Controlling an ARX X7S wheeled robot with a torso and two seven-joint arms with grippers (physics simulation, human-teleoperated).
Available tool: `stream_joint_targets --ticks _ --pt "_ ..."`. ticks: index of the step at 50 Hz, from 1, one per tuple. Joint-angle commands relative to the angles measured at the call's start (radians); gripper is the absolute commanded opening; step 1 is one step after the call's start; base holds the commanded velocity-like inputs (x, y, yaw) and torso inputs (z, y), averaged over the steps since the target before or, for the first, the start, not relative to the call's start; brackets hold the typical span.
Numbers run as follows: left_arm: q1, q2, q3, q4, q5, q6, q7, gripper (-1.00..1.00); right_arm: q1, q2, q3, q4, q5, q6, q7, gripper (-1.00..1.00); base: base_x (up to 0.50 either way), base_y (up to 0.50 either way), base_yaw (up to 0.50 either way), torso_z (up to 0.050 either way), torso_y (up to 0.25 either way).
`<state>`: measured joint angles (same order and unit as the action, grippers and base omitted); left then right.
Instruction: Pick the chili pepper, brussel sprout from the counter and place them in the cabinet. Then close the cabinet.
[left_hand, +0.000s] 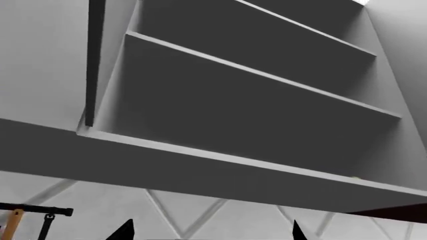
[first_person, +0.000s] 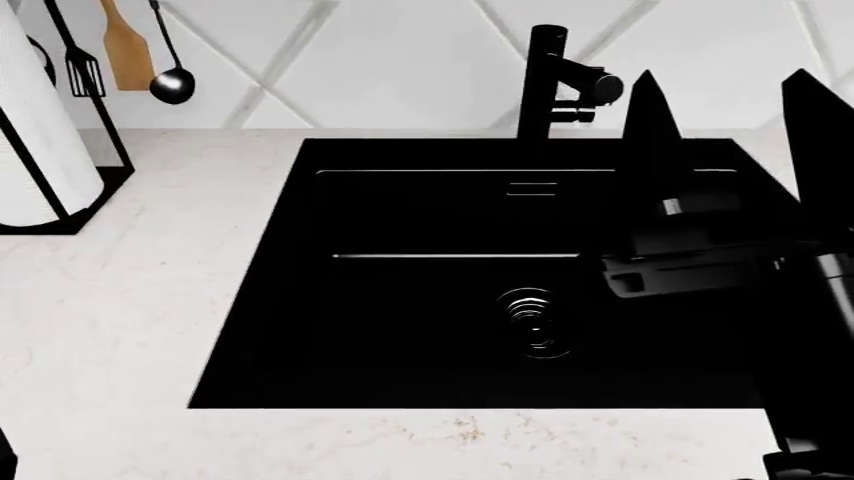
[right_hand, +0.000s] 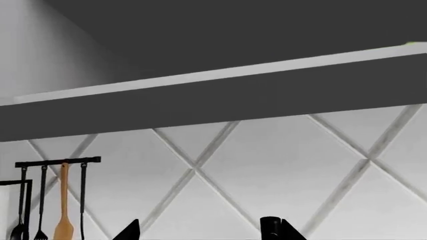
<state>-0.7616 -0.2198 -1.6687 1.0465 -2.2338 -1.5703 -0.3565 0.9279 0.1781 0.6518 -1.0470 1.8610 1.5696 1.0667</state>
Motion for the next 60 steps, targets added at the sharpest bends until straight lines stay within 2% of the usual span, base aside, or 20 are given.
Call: stream_joint_targets --ticks 1,17,29,35,38,41,45,52,60 --pt "-0.002 -0.016 0.001 0.0 0.102 0.0 0.055 1.0 -0.001 -0.001 -0.008 0.0 -0.007 0.0 -0.001 1.0 0.0 0.0 0.0 0.0 0.0" --pt "-0.038 -0.139 0.002 0.0 0.514 0.003 0.271 1.0 0.008 0.007 -0.018 0.0 0.049 0.0 0.056 1.0 0.0 0.0 0.0 0.0 0.0" --pt "-0.051 -0.143 0.006 0.0 0.474 0.001 0.237 1.0 0.006 0.005 -0.012 0.0 0.047 0.0 0.044 1.0 0.04 0.39 0.0 0.0 0.0" --pt "-0.06 -0.141 0.028 0.0 0.524 0.001 0.264 1.0 -0.003 -0.008 0.004 0.0 0.045 0.0 0.031 1.0 0.0 0.0 0.0 0.0 0.0" --pt "-0.081 -0.16 0.08 0.0 0.657 0.01 0.319 1.0 -0.003 -0.009 0.004 0.0 0.048 -0.001 0.033 1.0 0.0 0.0 0.0 0.0 0.0" --pt "-0.017 -0.168 0.215 -0.001 0.896 0.148 0.411 1.0 -0.005 -0.011 0.003 0.0 0.041 0.0 0.029 1.0 0.0 0.0 0.0 0.0 0.0" --pt "-0.069 -0.24 0.276 -0.078 0.959 0.156 0.381 1.0 -0.003 -0.019 -0.007 0.0 0.025 0.0 0.021 1.0 0.0 0.0 0.0 0.0 0.0" --pt "-0.127 -0.304 0.418 -0.168 1.11 0.222 0.386 1.0 0.003 -0.027 -0.019 0.0 0.007 0.0 0.013 1.0 0.0 0.0 0.0 0.0 0.0" --pt "-0.12 -0.332 0.516 -0.246 1.233 0.297 0.394 1.0 0.003 -0.024 -0.013 0.0 0.067 0.0 0.068 1.0 0.0 0.0 0.0 0.0 0.0"
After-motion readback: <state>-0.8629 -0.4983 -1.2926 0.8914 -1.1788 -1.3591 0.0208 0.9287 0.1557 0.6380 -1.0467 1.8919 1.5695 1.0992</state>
